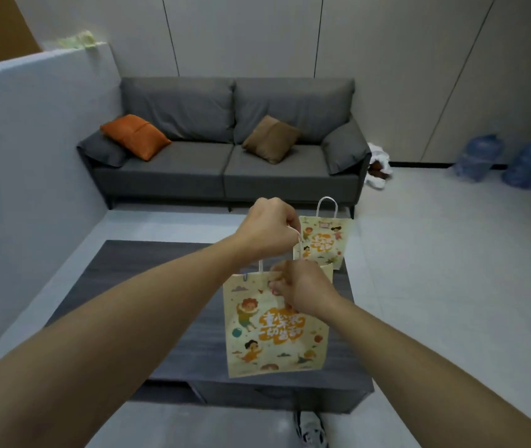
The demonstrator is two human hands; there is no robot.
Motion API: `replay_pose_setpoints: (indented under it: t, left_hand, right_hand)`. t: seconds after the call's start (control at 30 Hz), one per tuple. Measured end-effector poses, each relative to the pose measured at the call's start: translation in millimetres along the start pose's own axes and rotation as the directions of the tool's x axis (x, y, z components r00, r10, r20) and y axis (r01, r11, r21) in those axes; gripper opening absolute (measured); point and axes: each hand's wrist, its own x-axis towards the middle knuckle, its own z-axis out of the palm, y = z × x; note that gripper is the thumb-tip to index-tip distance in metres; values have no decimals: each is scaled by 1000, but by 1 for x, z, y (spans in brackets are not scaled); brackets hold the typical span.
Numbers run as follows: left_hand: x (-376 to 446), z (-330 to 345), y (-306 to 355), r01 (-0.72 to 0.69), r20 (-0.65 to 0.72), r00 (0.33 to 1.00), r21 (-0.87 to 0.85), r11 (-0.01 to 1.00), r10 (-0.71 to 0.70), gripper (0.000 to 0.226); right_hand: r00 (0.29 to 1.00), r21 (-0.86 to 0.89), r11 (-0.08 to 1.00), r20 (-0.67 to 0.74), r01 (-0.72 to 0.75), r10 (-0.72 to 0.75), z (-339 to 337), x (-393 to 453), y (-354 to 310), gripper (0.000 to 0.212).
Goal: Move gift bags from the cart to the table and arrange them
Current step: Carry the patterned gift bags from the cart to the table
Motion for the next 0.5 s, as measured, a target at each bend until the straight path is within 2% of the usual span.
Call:
replay_pose_setpoints:
  t: [0.07, 0.1, 0.17, 0.23, 0.27, 0.33, 0.4, 0.43, 0.5]
  left_hand:
    - [27, 23, -1, 0, 42, 999, 10, 1000, 0, 18]
    - [41, 35, -2, -3, 57, 998, 19, 1000, 1, 18]
    - [68, 58, -4, -4, 95, 995, 31, 1000, 1, 17]
    - [94, 80, -4, -3, 142, 990, 43, 999, -3, 17]
    - [106, 91, -4, 1, 166, 986, 48, 999, -9, 16]
    - [130, 112, -3, 19, 212, 977, 58, 998, -30, 17]
    - [154, 133, -4, 47, 251, 966, 69, 997, -63, 20]
    - [165, 142, -5, 55, 267, 961, 75, 996, -73, 21]
    - [187, 158, -8, 63, 296, 951, 80, 995, -84, 20]
  right_hand:
    - [990, 11, 995, -105, 99, -97, -2, 10, 36, 39]
    - [966, -13, 986, -198, 165, -165, -3, 16, 55, 39]
    - [869, -68, 950, -389, 305, -306, -8, 26, 96, 26]
    - [801, -116, 939, -495, 323, -337, -14, 41, 135, 14]
    - [809, -112, 953, -507, 282, -299, -19, 50, 152, 16]
    - [883, -105, 994, -463, 40, -85, -35, 70, 173, 22]
    - [932, -175, 974, -357, -141, 70, -48, 95, 195, 45]
    - [955, -202, 967, -281, -155, 94, -55, 109, 204, 49]
    - [984, -194, 970, -130, -148, 124, -64, 135, 221, 36]
